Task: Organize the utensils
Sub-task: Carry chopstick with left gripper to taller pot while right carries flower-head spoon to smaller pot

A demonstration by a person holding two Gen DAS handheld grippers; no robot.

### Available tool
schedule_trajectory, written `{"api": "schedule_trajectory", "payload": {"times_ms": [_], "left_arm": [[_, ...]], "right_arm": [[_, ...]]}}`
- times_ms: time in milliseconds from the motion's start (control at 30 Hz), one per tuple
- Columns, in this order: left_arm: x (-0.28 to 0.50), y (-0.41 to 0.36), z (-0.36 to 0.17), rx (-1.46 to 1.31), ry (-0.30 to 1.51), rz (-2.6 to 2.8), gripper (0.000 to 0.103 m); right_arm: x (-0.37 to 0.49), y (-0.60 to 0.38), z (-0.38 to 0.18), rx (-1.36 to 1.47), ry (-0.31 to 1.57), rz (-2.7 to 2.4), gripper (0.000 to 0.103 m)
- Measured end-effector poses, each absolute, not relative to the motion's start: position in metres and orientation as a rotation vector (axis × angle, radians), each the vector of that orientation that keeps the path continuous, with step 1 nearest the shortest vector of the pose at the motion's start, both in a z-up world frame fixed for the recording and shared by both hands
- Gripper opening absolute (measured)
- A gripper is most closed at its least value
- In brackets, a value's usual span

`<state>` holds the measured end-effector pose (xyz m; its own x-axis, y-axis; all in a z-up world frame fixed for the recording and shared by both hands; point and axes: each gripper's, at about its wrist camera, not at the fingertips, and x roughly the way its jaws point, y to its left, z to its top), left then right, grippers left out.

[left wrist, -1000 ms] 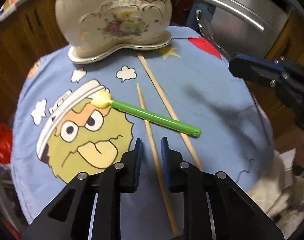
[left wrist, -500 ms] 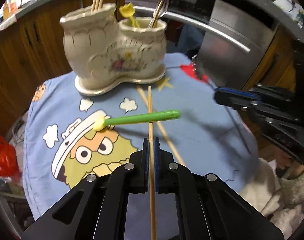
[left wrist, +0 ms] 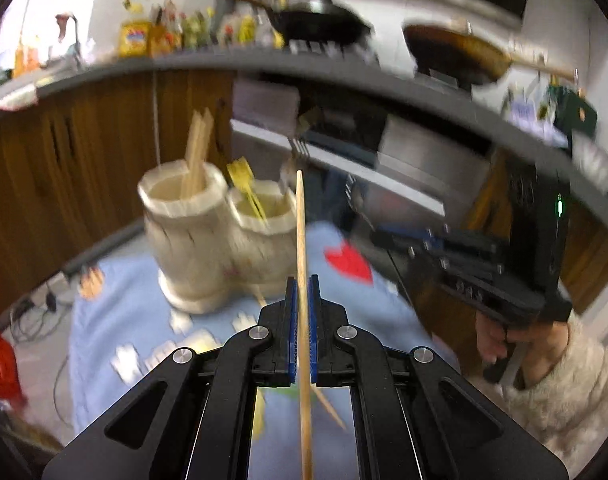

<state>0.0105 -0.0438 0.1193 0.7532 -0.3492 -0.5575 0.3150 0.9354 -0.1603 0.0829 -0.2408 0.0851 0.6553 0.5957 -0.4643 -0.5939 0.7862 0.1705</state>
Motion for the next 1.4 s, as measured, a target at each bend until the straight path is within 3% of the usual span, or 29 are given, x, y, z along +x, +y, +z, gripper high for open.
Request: {"api": "schedule_trajectory", "payload": {"times_ms": [333,667,1400], "left_arm": [[0.075,0.008,0.157,-0.169,0.316,-0.270,0.005],[0.140,0.012,0.139,-0.194,0.149,-0.186,0.005],[0.125,0.013,0.078,-0.090,0.299,-0.235,0.005]], "right_arm": [[0.139,-0.204,0.132,0.094,0.379,0.670,0.003],[0.194,-0.182,0.115,0.179,0.309,0.609,0.003],[0.194,-0.170,0.060,0.078,0.417,0.648,0.003]]}}
